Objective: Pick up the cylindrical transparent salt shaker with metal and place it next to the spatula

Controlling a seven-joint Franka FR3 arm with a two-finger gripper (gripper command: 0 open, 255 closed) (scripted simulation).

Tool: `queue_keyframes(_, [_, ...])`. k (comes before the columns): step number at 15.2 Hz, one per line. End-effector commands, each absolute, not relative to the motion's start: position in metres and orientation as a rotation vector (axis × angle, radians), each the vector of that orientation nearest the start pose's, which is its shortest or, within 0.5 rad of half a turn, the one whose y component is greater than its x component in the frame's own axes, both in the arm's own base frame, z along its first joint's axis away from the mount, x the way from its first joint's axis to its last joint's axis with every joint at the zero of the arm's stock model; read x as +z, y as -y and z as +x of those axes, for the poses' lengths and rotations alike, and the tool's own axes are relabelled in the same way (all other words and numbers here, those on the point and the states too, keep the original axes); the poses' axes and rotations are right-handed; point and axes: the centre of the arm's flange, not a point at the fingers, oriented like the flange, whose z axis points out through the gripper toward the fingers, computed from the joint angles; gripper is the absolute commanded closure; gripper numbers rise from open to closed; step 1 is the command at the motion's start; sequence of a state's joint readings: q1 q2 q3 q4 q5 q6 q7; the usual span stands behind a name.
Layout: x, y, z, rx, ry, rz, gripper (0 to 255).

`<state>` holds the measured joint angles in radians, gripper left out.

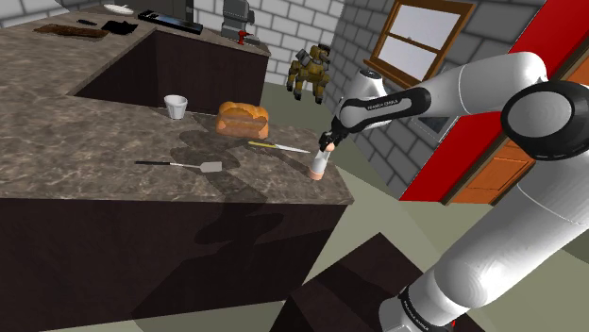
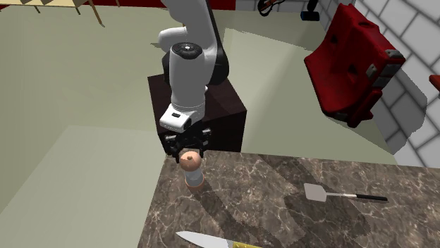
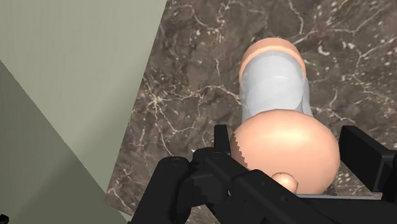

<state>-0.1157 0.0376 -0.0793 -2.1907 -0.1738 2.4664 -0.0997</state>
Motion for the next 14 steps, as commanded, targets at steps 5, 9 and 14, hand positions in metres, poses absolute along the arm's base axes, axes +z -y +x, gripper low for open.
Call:
queue_keyframes(5, [0.393, 0.108, 0.549, -0.355, 0.046, -3.282, 255])
queue_keyframes(9, [0.393, 0.108, 0.549, -0.355, 0.046, -3.282, 255])
queue_keyframes(14, [0.419, 0.108, 0.549, -0.355, 0.046, -3.282, 255])
